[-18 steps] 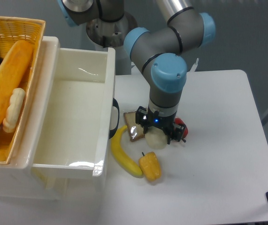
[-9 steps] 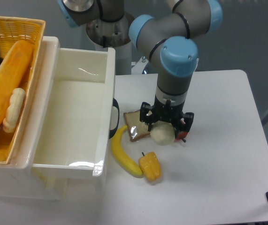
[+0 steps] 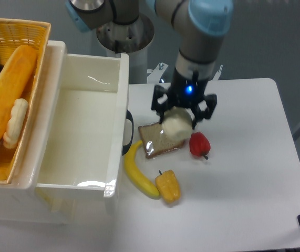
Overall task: Place the pear in the upper white drawer
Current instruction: 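Lift the pear and carry it over the open white drawer, then lower the pear into the drawer and open the gripper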
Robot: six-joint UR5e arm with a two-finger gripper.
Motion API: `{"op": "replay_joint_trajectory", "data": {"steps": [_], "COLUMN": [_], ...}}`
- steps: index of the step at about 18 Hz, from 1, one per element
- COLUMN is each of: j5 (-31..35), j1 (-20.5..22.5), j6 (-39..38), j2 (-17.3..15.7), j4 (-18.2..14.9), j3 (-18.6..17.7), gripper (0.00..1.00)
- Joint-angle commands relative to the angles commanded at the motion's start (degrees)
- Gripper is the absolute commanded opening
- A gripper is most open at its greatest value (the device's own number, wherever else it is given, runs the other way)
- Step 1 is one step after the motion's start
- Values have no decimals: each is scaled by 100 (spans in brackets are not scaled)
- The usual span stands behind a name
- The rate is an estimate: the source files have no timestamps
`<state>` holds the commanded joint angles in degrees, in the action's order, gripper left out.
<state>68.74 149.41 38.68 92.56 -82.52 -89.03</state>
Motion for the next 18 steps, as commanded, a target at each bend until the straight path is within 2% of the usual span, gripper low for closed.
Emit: {"op": "replay_joint_trajectory", "data": {"steps": [3, 6, 15, 18], "j5": [-185, -230, -353, -353], "j1": [-26, -158, -764, -826], "j6": [-70, -123, -396, -387], "j2": [-220, -440, -379, -352], "j4": [-177, -186, -133, -133], "j3": [-17, -132, -272, -290], "gripper": [59, 60, 60, 61]}}
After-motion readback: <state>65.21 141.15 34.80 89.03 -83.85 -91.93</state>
